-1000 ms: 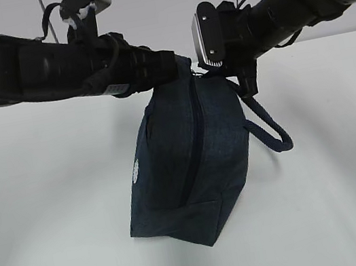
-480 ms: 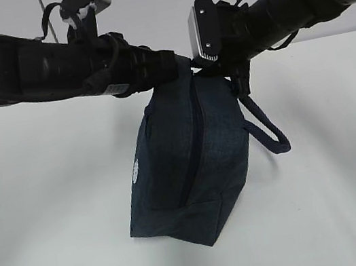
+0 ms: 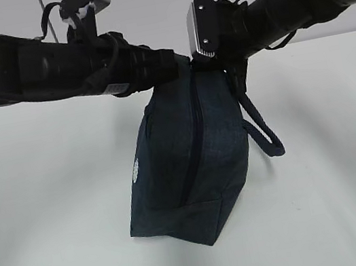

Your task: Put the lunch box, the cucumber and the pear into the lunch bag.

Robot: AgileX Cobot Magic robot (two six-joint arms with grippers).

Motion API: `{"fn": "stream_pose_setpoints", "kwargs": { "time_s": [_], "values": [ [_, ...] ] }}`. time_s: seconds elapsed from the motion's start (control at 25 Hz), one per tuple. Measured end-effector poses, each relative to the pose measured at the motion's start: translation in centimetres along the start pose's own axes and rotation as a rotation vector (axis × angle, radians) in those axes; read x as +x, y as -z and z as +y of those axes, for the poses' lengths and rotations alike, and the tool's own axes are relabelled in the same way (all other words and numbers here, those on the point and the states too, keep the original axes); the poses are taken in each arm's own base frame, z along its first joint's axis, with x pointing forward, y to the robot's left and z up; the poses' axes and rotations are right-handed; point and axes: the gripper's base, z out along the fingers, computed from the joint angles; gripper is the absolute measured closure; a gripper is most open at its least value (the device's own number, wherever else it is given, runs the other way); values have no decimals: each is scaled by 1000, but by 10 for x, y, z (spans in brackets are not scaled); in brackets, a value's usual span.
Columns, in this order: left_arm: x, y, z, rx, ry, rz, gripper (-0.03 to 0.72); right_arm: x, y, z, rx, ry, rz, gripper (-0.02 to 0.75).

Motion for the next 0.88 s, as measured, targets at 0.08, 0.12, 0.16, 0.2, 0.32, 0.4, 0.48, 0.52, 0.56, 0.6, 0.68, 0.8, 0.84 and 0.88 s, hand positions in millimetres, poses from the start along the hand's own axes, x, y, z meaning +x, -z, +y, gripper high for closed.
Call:
{"fn": "stream_pose_setpoints", "kwargs": {
  "time_s": [0.08, 0.12, 0.16, 0.2, 0.32, 0.4, 0.48, 0.52, 0.56, 0.6, 0.68, 0.8, 0.84, 0.88],
  "values": [
    [0, 0, 0, 1, 1, 0, 666, 3, -3, 0, 10, -9, 12, 732],
    [0, 0, 0, 5, 1, 0, 666, 4, -5, 1, 10, -13, 15, 732],
    [0, 0, -1, 10, -4, 1, 666, 5, -5, 1, 13, -14, 17, 732],
    [0, 0, -1, 19, -14, 1, 666, 5, -5, 1, 13, -16, 17, 732],
    [-1, 1, -3, 40, -39, 1, 666, 5, -6, 1, 20, -14, 23, 732],
    [-3, 4, -5, 41, -52, -4, 666, 8, -9, 1, 23, -21, 31, 732],
    [-5, 7, -6, 42, -69, -7, 666, 7, -10, 2, 24, -27, 28, 732],
    [-5, 7, -6, 46, -71, -7, 666, 7, -10, 2, 25, -31, 26, 732],
    [-6, 9, -7, 52, -77, -10, 666, 7, -10, 1, 29, -38, 22, 732],
    [-7, 11, -7, 57, -80, -12, 667, 6, -10, 1, 33, -49, 18, 732],
    [-9, 15, -6, 68, -86, -17, 667, 8, -8, -1, 33, -90, -7, 732],
    [-12, 20, -4, 92, -92, -23, 667, 14, -1, -4, 17, -178, -73, 732],
    [-14, 22, -4, 101, -96, -26, 667, 18, 3, -5, 6, -211, -103, 732],
    [-15, 24, -5, 109, -97, -29, 667, 20, 6, -6, -8, -244, -134, 732]
  ]
}}
